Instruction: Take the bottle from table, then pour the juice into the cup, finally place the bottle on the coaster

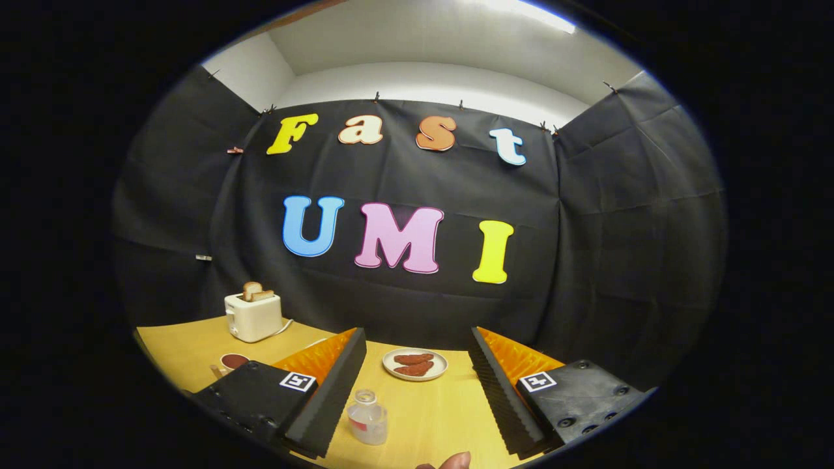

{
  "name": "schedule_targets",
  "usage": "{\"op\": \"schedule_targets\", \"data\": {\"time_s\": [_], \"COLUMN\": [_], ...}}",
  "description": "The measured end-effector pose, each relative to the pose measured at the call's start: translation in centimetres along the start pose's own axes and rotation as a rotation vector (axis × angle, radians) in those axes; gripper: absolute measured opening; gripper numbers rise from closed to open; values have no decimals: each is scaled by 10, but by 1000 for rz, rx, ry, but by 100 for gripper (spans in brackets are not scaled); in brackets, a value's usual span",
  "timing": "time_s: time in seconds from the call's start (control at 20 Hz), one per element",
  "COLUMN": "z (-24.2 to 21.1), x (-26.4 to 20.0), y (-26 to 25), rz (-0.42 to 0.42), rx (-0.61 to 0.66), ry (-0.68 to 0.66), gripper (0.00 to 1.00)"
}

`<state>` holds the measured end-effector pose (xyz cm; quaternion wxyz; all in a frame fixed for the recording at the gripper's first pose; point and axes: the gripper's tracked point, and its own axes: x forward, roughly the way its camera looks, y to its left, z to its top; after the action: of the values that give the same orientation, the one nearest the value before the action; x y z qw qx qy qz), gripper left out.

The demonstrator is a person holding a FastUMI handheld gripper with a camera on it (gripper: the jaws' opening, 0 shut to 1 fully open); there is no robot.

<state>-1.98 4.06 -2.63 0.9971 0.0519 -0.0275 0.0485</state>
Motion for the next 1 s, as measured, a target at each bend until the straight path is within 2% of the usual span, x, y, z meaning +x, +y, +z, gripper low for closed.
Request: {"op": "schedule_targets", "data": {"time_s": [0.25, 0.6, 1.0], "z": [-61, -141, -205], "x": [-3, 5, 30], "y": [25, 53, 65], "rz": [50, 76, 49], "rx": [26, 44, 46], "ry": [36, 111, 161], "gripper": [97, 97, 97]}}
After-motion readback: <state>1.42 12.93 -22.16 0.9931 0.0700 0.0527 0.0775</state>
